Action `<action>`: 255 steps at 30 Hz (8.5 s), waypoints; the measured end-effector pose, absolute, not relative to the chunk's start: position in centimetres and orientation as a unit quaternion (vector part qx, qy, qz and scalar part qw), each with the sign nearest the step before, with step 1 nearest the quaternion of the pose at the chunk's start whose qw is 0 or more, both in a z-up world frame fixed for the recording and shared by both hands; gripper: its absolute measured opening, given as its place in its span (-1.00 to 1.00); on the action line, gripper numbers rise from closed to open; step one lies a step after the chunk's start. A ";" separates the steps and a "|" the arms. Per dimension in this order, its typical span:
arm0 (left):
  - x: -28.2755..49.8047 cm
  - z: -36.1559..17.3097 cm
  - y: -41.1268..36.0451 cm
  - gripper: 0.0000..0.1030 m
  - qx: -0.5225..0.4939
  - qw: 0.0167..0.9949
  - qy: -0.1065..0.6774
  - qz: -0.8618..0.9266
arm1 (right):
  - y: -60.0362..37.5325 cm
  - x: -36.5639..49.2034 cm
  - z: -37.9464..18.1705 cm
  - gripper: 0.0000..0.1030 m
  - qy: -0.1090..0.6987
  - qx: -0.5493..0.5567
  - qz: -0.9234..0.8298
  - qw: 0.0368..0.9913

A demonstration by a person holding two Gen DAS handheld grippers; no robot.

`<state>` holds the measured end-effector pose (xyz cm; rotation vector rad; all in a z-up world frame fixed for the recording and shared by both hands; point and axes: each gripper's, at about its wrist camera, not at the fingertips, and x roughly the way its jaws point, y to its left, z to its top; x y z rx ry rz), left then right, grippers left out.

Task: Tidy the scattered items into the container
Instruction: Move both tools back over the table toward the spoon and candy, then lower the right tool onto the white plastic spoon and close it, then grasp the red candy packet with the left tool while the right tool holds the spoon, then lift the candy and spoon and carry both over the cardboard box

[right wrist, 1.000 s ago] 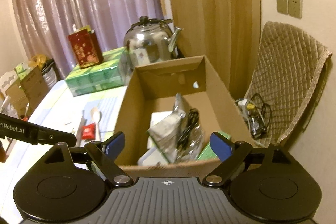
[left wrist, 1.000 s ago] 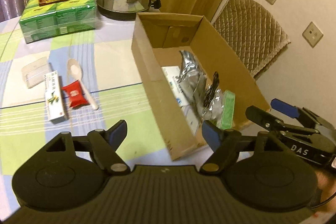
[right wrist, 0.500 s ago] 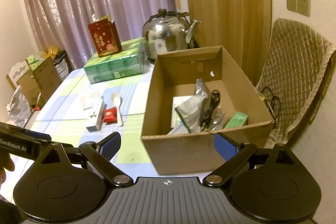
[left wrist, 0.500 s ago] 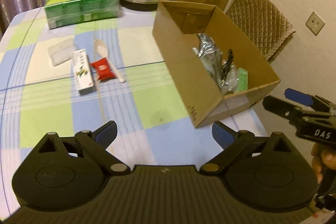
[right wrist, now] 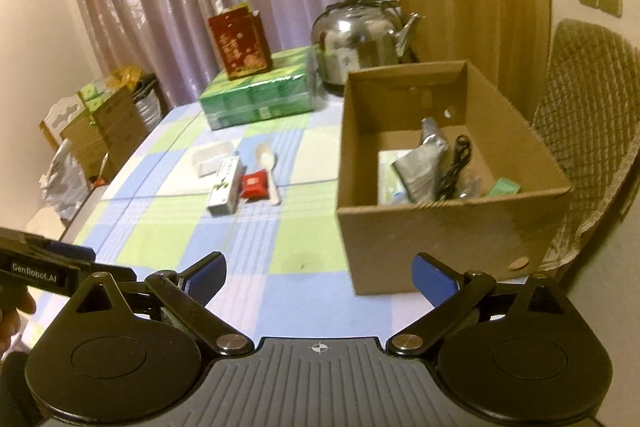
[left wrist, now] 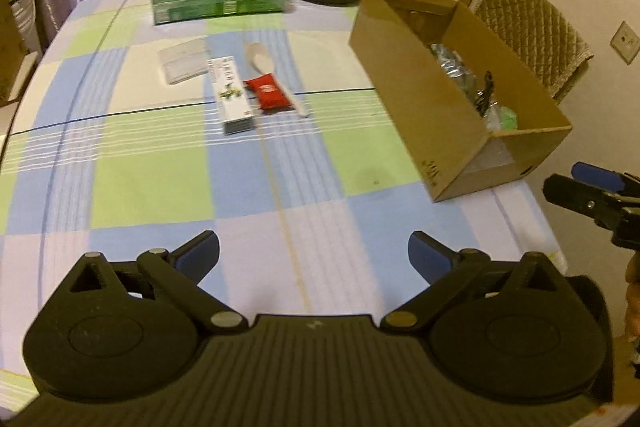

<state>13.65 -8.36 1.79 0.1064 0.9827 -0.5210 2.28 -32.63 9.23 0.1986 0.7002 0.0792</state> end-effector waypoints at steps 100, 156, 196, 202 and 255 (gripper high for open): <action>30.9 -8.7 -6.2 0.91 0.076 0.885 0.412 -0.203 | -21.7 31.3 -6.2 -0.86 0.399 -0.055 0.120 0.907; 20.3 -9.0 -8.5 -0.54 0.196 0.864 0.394 -0.245 | -23.0 15.7 -5.9 0.00 0.377 -0.005 0.113 0.919; 20.7 -8.5 -7.0 -0.55 0.138 0.880 0.392 -0.230 | -21.2 17.8 -4.9 -0.44 0.338 -0.020 0.119 0.933; 19.6 -7.6 -7.2 -0.55 0.140 0.882 0.385 -0.232 | -21.6 16.5 -3.5 -0.44 0.334 -0.009 0.112 0.936; 11.2 2.3 -12.6 -0.54 0.128 0.896 0.314 -0.285 | -29.0 6.8 8.5 -0.44 0.240 0.042 0.025 0.969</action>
